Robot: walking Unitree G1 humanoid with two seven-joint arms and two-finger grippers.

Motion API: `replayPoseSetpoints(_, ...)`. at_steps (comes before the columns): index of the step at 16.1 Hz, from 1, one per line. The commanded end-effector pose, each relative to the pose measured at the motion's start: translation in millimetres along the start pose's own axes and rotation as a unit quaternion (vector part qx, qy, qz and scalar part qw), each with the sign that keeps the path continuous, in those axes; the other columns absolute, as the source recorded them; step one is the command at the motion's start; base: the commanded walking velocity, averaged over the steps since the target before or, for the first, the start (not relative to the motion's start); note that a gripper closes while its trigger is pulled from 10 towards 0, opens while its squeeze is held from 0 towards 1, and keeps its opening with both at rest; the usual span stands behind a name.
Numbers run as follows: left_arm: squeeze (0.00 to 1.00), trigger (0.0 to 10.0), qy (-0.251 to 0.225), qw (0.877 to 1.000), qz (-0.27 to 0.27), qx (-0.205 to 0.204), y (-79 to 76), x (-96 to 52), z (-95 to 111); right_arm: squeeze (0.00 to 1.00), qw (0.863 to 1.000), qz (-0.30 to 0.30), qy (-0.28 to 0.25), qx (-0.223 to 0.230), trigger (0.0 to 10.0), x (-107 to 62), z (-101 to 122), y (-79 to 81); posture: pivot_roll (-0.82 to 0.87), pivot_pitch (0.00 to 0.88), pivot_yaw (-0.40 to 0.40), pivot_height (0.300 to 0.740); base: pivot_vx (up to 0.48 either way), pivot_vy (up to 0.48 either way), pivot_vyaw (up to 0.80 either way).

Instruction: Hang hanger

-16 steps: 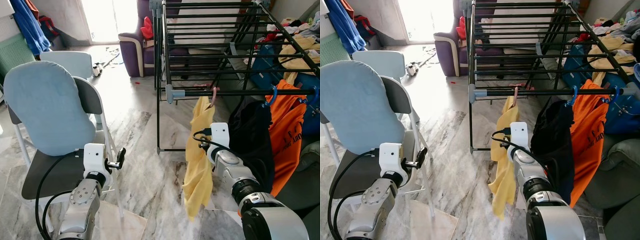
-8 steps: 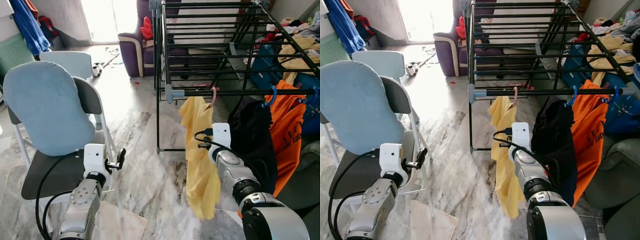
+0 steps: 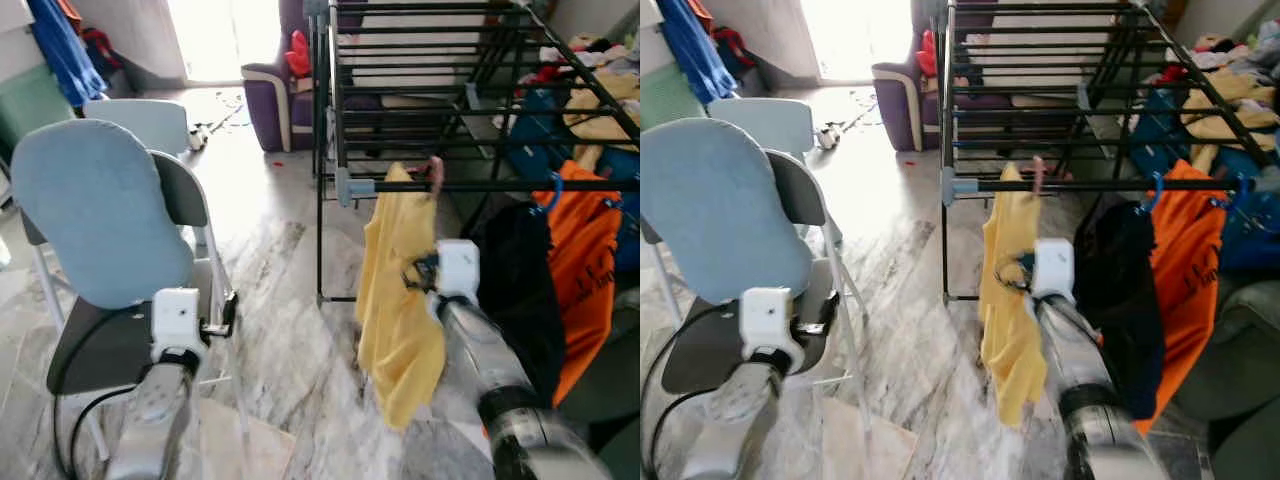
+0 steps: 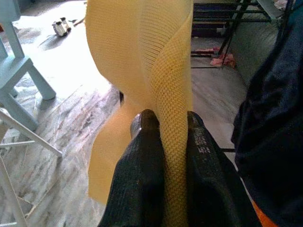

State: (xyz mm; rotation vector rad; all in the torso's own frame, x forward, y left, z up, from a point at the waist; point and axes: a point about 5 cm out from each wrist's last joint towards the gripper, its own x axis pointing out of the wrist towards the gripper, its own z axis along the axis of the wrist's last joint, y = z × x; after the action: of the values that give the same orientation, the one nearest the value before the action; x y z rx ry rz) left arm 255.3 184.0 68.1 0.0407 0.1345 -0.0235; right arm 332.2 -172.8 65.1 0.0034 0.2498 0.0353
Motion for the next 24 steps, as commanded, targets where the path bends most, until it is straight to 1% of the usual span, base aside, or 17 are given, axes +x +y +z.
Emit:
replayPoseSetpoints(1,0.00,10.0,-0.016,1.000,0.001,0.005,0.5,-2.5,8,0.00,0.998,0.013,-0.056,-0.015,0.0,-3.9,22,0.1,-0.04,0.000,0.010,0.740,0.000,0.000,0.00)
replayPoseSetpoints(3,0.00,10.0,-0.023,1.000,0.002,0.007,-0.5,-4.5,10,0.00,0.998,0.015,-0.063,-0.024,0.1,-12.9,18,-3.4,-0.04,0.000,0.012,0.740,0.000,0.000,0.00)
replayPoseSetpoints(4,0.00,10.0,-0.022,1.000,0.003,0.008,-1.1,-4.6,10,0.00,0.998,0.017,-0.061,-0.026,2.2,-19.5,12,-6.9,-0.04,0.000,0.014,0.740,0.000,0.000,0.00)
replayPoseSetpoints(5,0.00,10.0,-0.021,1.000,0.004,0.009,-2.3,-4.4,10,0.00,0.998,0.021,-0.044,-0.031,10.0,-28.3,2,-11.7,-0.05,0.000,0.017,0.740,0.000,0.000,0.00)
replayPoseSetpoints(6,0.00,10.0,-0.018,1.000,0.002,0.011,-4.1,-4.5,9,0.00,0.998,0.032,-0.037,-0.029,10.0,-39.4,-4,-15.0,-0.05,0.000,0.021,0.740,0.000,0.000,0.00)
replayPoseSetpoints(7,0.00,10.0,-0.017,1.000,-0.001,0.014,-4.8,-4.5,9,0.00,0.998,0.036,-0.041,-0.025,10.0,-42.1,-2,-16.1,-0.05,0.000,0.022,0.740,0.000,0.000,0.00)
replayPoseSetpoints(10,0.00,10.0,-0.030,0.999,-0.009,0.035,-2.9,-8.5,16,0.00,0.997,0.045,-0.054,-0.039,10.0,-48.0,4,-17.2,-0.05,0.000,0.019,0.740,0.000,0.000,0.00)
replayPoseSetpoints(13,0.00,10.0,-0.033,0.997,-0.035,0.068,3.4,-12.2,18,0.00,0.994,0.080,-0.058,-0.042,10.0,-52.2,13,-8.1,-0.05,0.000,0.015,0.740,0.000,0.000,0.00)
replayPoseSetpoints(14,0.00,10.0,-0.030,0.997,-0.035,0.068,6.7,-11.9,19,0.00,0.994,0.084,-0.059,-0.048,10.0,-53.1,16,-5.6,-0.05,0.000,0.017,0.740,0.000,0.000,0.00)
replayPoseSetpoints(16,0.00,10.0,-0.025,0.995,-0.043,0.081,9.9,-13.4,19,0.00,0.986,0.121,-0.080,-0.078,10.0,-57.6,29,5.6,-0.04,0.000,0.015,0.740,0.000,0.000,0.00)
replayPoseSetpoints(17,0.00,10.0,-0.023,0.995,-0.044,0.084,8.6,-15.1,17,0.00,0.987,0.122,-0.082,-0.070,10.0,-55.4,34,7.9,-0.04,0.000,0.011,0.740,0.000,0.000,0.00)
replayPoseSetpoints(18,0.00,10.0,-0.023,0.995,-0.046,0.085,6.1,-17.8,17,0.00,0.989,0.107,-0.088,-0.056,10.0,-50.8,39,8.2,-0.04,0.000,0.011,0.740,0.000,0.000,0.00)
replayPoseSetpoints(19,0.00,10.0,-0.024,0.996,-0.038,0.080,5.7,-19.5,17,0.00,0.991,0.093,-0.086,-0.032,10.0,-47.3,40,8.7,-0.03,0.000,0.011,0.740,0.000,0.000,0.00)
replayPoseSetpoints(20,0.00,10.0,-0.023,0.997,-0.024,0.073,5.6,-21.7,16,0.00,0.994,0.067,-0.087,-0.003,10.0,-44.4,38,8.7,-0.03,0.000,0.011,0.740,0.000,0.000,0.00)
replayPoseSetpoints(21,0.00,10.0,-0.023,0.997,-0.012,0.073,6.1,-22.9,15,0.00,0.994,0.063,-0.092,0.013,10.0,-43.5,36,11.2,-0.03,0.000,0.013,0.740,0.000,0.000,0.00)
replayPoseSetpoints(22,0.00,10.0,-0.026,0.997,0.013,0.069,9.2,-23.1,15,0.00,0.993,0.059,-0.099,0.024,10.0,-44.7,34,16.3,-0.03,0.000,0.016,0.740,0.000,0.000,0.00)
replayPoseSetpoints(24,0.00,10.0,-0.032,0.997,0.041,0.056,12.5,-21.0,16,0.00,0.994,0.054,-0.090,0.029,10.0,-47.9,27,19.4,-0.03,0.000,0.012,0.740,0.000,0.000,0.00)
